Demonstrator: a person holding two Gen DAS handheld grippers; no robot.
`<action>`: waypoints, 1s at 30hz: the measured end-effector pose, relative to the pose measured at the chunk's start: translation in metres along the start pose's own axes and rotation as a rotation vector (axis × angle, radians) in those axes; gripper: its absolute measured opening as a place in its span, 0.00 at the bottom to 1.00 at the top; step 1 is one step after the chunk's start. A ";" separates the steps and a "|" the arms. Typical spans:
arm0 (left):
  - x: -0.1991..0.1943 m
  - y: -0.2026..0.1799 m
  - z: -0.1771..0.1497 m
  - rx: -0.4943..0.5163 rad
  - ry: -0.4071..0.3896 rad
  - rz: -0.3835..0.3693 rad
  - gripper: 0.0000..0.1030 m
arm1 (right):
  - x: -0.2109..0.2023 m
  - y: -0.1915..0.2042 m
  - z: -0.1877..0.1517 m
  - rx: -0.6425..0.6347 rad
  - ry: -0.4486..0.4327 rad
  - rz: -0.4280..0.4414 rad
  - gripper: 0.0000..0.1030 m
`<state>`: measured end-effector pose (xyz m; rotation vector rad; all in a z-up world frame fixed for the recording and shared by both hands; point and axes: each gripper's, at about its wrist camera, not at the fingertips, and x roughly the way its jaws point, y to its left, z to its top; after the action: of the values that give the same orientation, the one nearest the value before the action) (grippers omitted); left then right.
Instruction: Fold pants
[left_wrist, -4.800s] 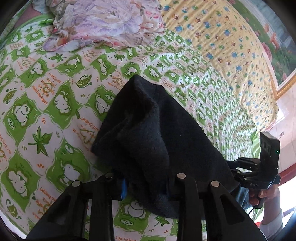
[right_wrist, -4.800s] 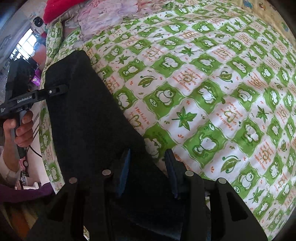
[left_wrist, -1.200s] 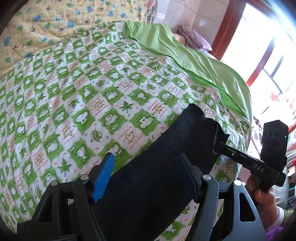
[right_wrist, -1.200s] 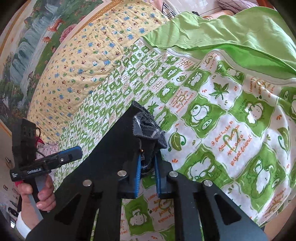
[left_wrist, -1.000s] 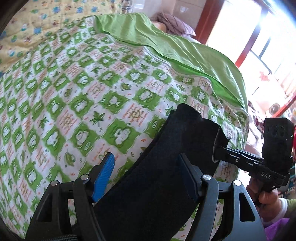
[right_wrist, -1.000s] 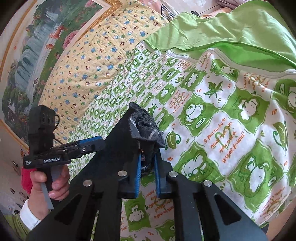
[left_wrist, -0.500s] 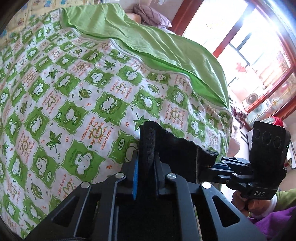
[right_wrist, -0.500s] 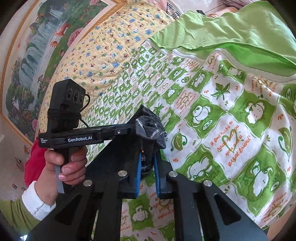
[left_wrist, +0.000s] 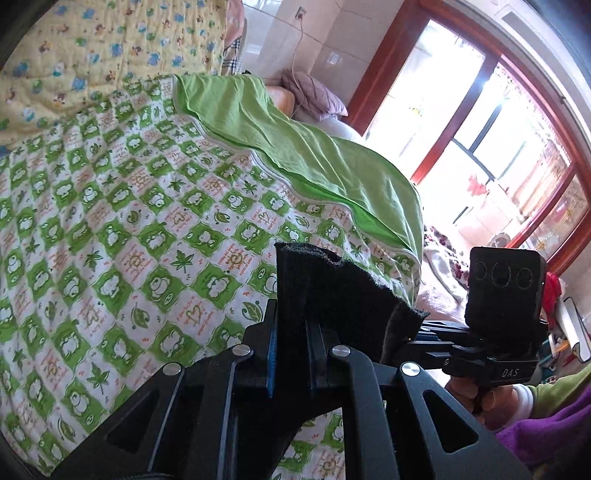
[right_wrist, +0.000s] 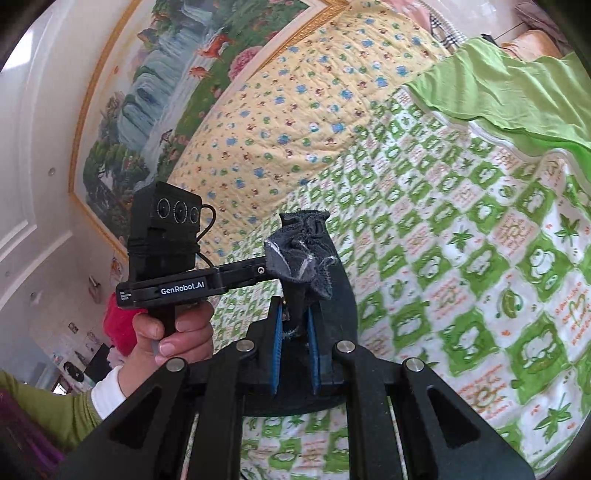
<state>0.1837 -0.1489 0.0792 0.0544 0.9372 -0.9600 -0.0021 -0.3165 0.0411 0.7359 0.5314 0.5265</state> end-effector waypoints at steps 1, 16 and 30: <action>-0.007 0.001 -0.004 -0.006 -0.012 0.006 0.10 | 0.005 0.005 -0.001 -0.003 0.013 0.022 0.13; -0.075 0.048 -0.094 -0.147 -0.105 0.071 0.10 | 0.087 0.044 -0.049 0.002 0.270 0.176 0.13; -0.071 0.098 -0.155 -0.302 -0.084 0.117 0.05 | 0.146 0.038 -0.082 0.001 0.462 0.137 0.13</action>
<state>0.1357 0.0241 -0.0014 -0.1829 0.9815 -0.7001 0.0467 -0.1634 -0.0202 0.6546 0.9133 0.8325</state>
